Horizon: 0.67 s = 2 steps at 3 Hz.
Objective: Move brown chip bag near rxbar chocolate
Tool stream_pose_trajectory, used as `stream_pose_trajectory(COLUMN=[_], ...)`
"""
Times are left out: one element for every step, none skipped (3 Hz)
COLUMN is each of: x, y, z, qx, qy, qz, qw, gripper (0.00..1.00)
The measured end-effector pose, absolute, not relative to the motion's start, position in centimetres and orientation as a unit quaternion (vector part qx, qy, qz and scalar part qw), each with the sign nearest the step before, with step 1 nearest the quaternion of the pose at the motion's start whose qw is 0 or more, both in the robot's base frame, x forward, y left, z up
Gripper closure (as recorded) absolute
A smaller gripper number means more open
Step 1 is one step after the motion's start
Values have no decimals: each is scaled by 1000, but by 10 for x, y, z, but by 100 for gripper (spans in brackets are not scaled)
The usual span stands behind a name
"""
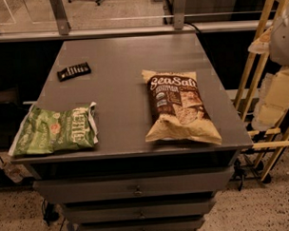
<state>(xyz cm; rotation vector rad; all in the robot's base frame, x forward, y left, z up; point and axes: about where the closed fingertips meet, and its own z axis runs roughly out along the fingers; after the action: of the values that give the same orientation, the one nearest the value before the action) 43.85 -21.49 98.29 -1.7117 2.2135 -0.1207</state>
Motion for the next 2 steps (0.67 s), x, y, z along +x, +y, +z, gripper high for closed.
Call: stream_pose_trajectory(x=[438,448], y=[-215,-216], z=[983,978], qx=[-602,-581], qy=[779,795], qz=[-42,-34], qw=[170,172], gripper=[0,0])
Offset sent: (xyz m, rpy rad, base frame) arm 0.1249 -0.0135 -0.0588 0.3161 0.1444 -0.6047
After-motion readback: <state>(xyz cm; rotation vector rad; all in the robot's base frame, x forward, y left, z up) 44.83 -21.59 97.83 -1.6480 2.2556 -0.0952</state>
